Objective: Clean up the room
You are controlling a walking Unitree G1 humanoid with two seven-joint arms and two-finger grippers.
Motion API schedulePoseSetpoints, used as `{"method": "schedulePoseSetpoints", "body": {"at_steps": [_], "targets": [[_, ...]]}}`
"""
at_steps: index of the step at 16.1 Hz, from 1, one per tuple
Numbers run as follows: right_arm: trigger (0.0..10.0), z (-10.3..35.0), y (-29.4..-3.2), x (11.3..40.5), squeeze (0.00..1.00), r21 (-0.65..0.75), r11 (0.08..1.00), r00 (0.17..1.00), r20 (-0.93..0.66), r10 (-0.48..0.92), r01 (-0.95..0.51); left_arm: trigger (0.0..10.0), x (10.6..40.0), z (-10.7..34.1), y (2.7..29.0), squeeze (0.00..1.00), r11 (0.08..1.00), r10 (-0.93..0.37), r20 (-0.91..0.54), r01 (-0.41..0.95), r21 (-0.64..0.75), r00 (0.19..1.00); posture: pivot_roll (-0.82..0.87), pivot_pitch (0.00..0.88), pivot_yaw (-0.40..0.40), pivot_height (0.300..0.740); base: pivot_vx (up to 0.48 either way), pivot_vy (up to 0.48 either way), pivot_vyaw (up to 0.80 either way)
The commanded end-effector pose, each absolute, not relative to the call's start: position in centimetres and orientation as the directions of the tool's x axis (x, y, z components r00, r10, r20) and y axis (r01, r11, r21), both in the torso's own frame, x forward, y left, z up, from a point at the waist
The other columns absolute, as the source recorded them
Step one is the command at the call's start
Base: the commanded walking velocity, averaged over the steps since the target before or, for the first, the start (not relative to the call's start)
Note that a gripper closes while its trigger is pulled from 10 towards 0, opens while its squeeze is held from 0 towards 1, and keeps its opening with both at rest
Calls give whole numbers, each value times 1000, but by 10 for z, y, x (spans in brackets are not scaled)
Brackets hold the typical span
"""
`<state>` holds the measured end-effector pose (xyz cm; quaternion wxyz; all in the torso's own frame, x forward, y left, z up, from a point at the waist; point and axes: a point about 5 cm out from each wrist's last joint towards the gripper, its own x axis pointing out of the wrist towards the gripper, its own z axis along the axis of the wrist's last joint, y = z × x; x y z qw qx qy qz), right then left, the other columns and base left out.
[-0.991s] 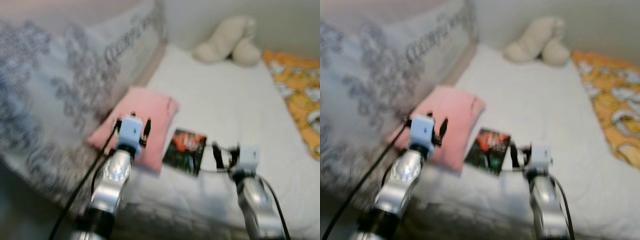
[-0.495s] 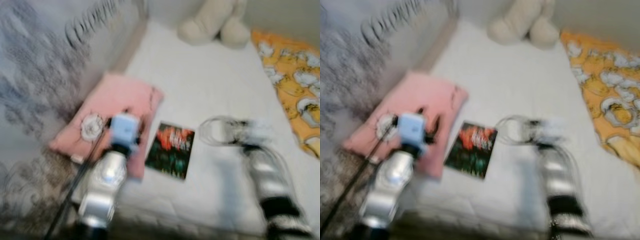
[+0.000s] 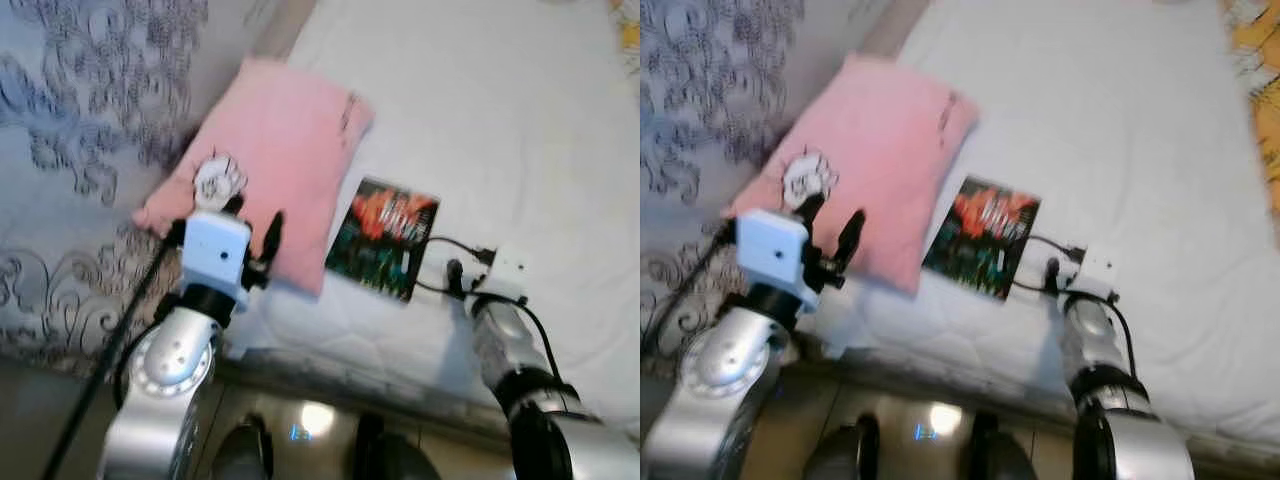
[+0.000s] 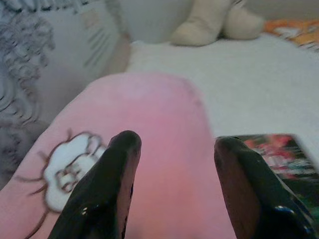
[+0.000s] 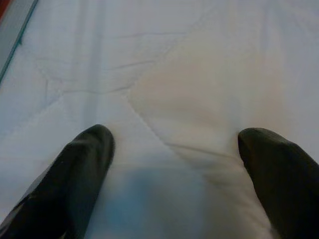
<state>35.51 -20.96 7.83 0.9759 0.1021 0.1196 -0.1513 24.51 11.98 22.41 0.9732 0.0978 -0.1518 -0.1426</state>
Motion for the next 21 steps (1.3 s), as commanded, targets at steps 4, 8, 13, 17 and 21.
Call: {"method": "schedulePoseSetpoints", "body": {"at_steps": [4,8,13,17,21], "targets": [[10000,74,-180,359,0,135,961,932,-307,-191,241,10000,234,242,115,0,942,-313,287,259,212,905,504,525,-41,740,0,0,0],[10000,101,-167,377,0,167,977,969,-232,-88,129,10000,225,244,101,0,932,-349,258,305,197,901,497,506,-61,740,0,0,0],[10000,114,-135,383,0,146,989,985,-169,46,-21,10000,220,240,93,0,936,-345,240,311,165,907,489,487,-103,740,0,0,0],[10000,102,-129,378,0,176,984,973,-230,3,38,10000,220,239,93,0,940,-332,236,301,157,913,484,477,-121,740,0,0,0],[10000,150,-112,393,0,153,981,993,13,118,-119,10000,223,238,91,0,939,-335,242,303,160,911,479,465,-126,740,0,0,0]]}}
